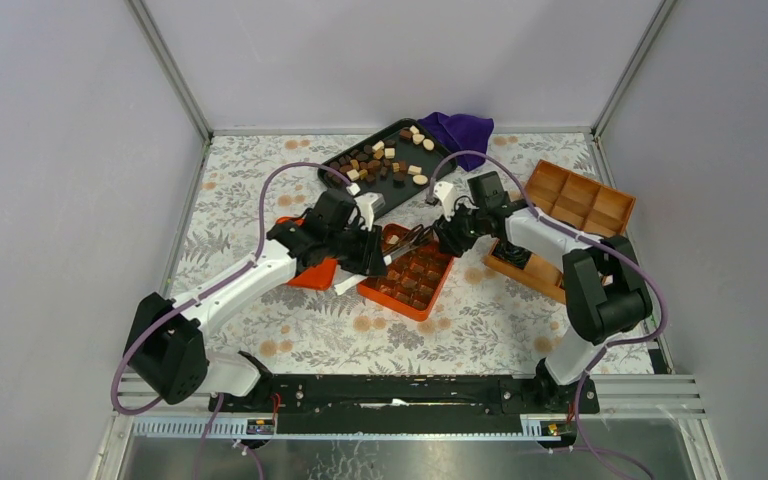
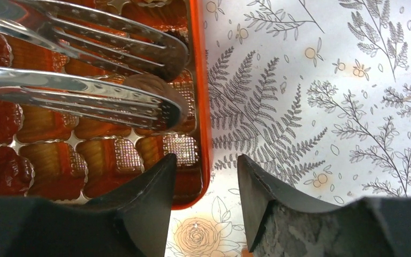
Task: Pack the chocolate
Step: Adjust the packing box at the center of the board, then place the fake chocolate in the packing box.
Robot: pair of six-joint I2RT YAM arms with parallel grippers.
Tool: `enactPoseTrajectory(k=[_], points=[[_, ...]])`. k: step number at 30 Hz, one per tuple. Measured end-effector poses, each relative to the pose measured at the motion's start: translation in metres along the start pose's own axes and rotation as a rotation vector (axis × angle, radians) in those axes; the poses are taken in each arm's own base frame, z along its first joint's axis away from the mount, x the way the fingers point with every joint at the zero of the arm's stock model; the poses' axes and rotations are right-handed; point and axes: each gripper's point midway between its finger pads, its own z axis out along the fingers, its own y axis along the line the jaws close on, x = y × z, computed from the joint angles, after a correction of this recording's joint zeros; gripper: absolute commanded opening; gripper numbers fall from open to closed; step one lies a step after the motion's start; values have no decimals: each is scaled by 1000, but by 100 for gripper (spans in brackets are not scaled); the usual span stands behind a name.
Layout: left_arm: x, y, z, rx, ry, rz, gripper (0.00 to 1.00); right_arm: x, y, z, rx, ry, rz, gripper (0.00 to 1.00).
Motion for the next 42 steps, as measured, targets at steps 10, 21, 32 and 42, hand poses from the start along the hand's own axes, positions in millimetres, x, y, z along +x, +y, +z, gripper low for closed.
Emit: enactPoseTrajectory(k=[10, 21, 32, 42], points=[[7, 4, 11, -24, 33, -7, 1, -8, -21, -41, 11, -120, 65, 58], [12, 8, 18, -55, 55, -2, 33, -5, -28, -57, 8, -170, 106, 60], [1, 4, 13, -62, 34, 4, 41, -6, -27, -60, -15, -192, 123, 60], [-4, 1, 10, -60, 31, 13, 42, -7, -27, -64, -26, -208, 134, 60]])
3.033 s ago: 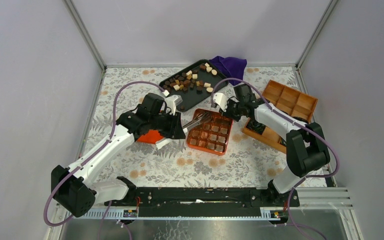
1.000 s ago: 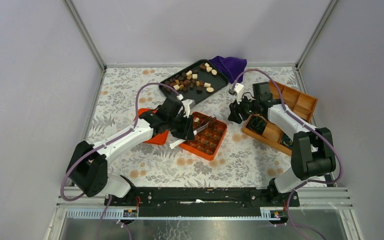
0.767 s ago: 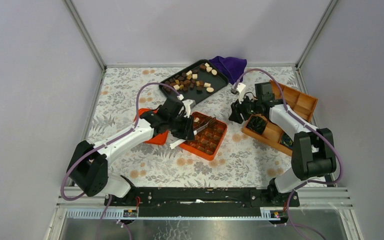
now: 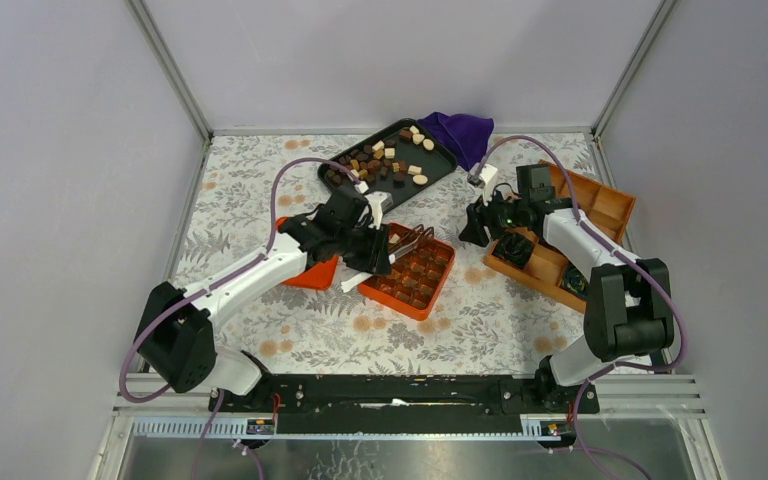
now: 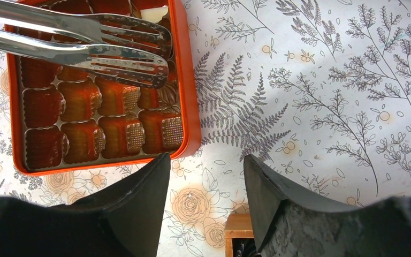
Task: Pack the chocolate
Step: Place the fake chocolate in the packing box, then pick up the fake chocolate from the plate.
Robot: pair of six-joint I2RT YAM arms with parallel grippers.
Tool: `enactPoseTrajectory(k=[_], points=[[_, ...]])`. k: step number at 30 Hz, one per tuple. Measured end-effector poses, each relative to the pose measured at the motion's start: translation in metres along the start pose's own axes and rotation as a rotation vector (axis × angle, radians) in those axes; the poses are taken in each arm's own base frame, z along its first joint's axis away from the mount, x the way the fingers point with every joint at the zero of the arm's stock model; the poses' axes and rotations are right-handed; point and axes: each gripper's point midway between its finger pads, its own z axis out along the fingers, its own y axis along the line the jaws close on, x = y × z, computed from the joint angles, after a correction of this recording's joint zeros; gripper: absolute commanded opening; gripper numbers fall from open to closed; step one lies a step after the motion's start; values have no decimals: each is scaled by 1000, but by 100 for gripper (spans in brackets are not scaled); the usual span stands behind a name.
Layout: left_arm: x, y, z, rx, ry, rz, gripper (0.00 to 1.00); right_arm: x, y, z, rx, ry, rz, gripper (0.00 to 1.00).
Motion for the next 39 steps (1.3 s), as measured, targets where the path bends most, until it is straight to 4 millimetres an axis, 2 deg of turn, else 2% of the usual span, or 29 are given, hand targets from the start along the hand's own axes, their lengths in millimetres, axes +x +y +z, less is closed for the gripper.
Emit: enactPoseTrajectory(k=[8, 11, 13, 15, 19, 24, 26, 30, 39], points=[[-2, 1, -2, -8, 0, 3, 41, 0, -1, -1, 1, -2, 5, 61], [-19, 0, -9, -12, -39, -1, 40, 0, 3, -2, -22, -7, 16, 61], [-37, 3, -17, -14, -86, -13, 40, 1, 7, -3, -40, -6, 33, 61], [-59, 14, -28, -31, -141, -37, 40, 1, 11, -5, -57, -5, 54, 62], [-99, 52, -42, -94, -227, -112, 40, -10, 15, -13, -77, -21, 91, 64], [-128, 105, -32, -177, -230, -197, 40, -27, 11, -28, -72, -55, 138, 64], [-132, 122, -23, -211, -206, -219, 40, -30, 8, -33, -65, -60, 158, 64], [-136, 142, -8, -272, -159, -235, 41, -29, 5, -38, -54, -59, 192, 64], [-123, 170, 13, -362, -61, -242, 42, -25, 5, -40, -54, -49, 226, 64]])
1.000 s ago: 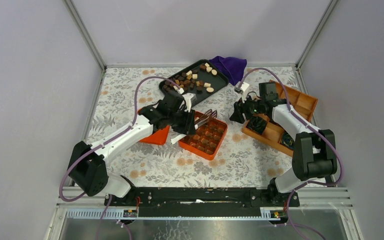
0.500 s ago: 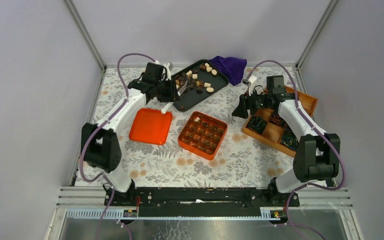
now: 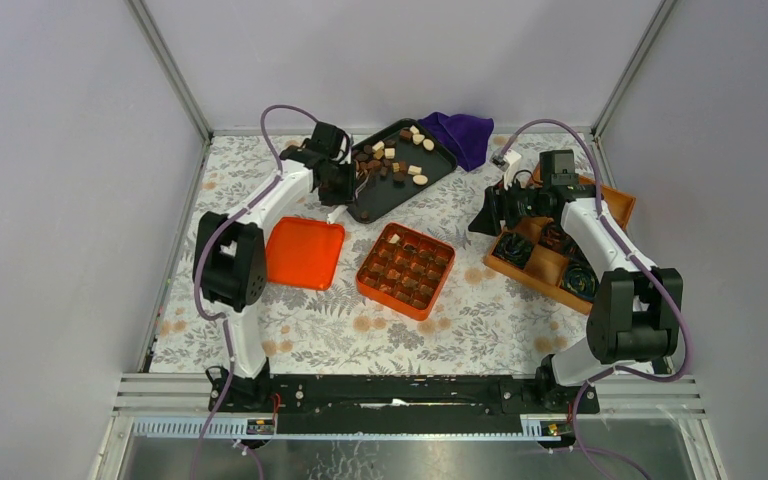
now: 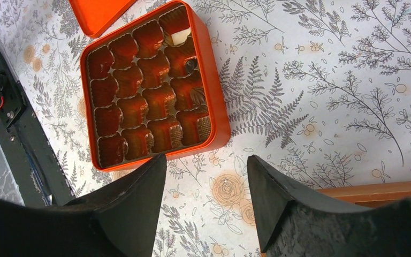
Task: Pack the chocolate
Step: Pick up the fake chocolate from the plate.
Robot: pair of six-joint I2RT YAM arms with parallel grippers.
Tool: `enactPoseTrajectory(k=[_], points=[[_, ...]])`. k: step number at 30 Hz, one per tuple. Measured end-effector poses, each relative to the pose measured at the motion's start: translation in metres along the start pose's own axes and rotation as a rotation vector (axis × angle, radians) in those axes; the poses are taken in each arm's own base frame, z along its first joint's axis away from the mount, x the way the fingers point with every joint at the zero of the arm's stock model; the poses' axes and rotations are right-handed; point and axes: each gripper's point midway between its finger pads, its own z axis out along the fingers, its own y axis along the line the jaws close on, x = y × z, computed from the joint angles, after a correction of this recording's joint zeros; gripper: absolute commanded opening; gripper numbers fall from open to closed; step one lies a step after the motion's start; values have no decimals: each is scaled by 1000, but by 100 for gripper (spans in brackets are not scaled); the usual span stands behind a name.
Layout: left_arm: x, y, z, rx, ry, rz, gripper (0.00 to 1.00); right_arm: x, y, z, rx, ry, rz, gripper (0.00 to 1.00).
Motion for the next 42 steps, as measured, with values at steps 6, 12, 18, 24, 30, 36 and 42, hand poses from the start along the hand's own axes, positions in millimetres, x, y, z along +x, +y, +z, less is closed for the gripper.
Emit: enactPoseTrajectory(k=[6, 12, 18, 24, 30, 36, 42], points=[[11, 11, 19, -41, 57, 15, 43, 2, 1, 1, -8, 3, 9, 64], [1, 12, 25, -51, 54, 34, 45, 2, 1, 2, -17, 1, 11, 65], [-11, 11, 31, -50, 49, 49, 46, 1, 2, 2, -19, 1, 11, 65], [-19, 13, 40, -66, 55, 67, 47, 1, 2, 2, -19, 1, 11, 65], [-14, 15, 45, -73, 84, 76, 43, 1, 2, 2, -19, 1, 11, 65], [-14, 16, 45, -73, 86, 75, 33, 1, 2, 2, -19, 1, 11, 65], [-12, 15, 39, -72, 84, 75, 23, 1, 2, 2, -19, 1, 11, 65]])
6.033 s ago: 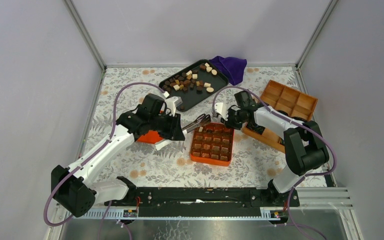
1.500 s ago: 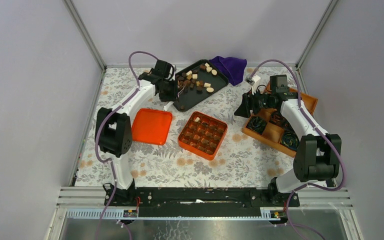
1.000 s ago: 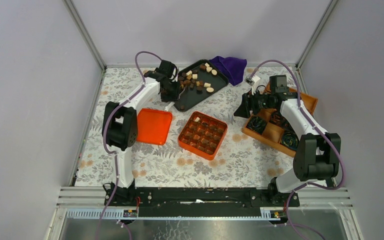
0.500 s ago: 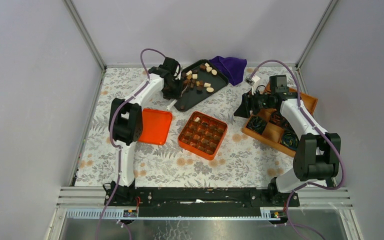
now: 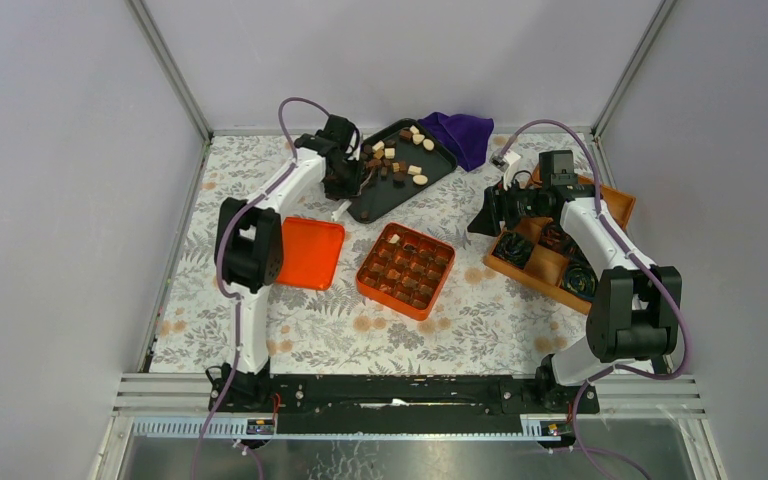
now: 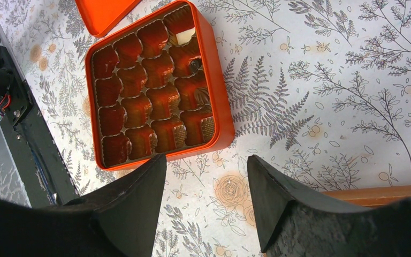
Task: Pack the chocolate
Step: Pick up the fake chocolate from the plate.
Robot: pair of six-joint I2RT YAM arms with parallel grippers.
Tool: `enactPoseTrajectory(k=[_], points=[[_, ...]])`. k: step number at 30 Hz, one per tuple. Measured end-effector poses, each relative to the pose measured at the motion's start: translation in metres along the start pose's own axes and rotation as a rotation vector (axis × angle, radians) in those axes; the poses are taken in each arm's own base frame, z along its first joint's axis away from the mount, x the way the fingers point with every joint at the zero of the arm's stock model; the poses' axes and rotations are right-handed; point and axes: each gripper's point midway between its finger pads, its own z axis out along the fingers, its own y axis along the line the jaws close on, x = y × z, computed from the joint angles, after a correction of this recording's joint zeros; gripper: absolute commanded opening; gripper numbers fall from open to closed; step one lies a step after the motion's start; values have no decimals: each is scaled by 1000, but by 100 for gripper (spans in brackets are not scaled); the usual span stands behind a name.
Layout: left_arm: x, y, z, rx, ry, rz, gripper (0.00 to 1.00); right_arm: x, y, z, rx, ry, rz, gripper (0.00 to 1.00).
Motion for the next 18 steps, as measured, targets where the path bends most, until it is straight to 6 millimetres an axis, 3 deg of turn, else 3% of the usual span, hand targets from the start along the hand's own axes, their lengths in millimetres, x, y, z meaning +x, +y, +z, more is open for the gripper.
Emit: enactPoseTrajectory(k=[11, 18], points=[[17, -1, -43, 8, -29, -3, 17, 0, 1, 0, -4, -1, 0, 65], [23, -13, -71, 73, -73, -12, 14, 0, 1, 0, -6, -3, 0, 65]])
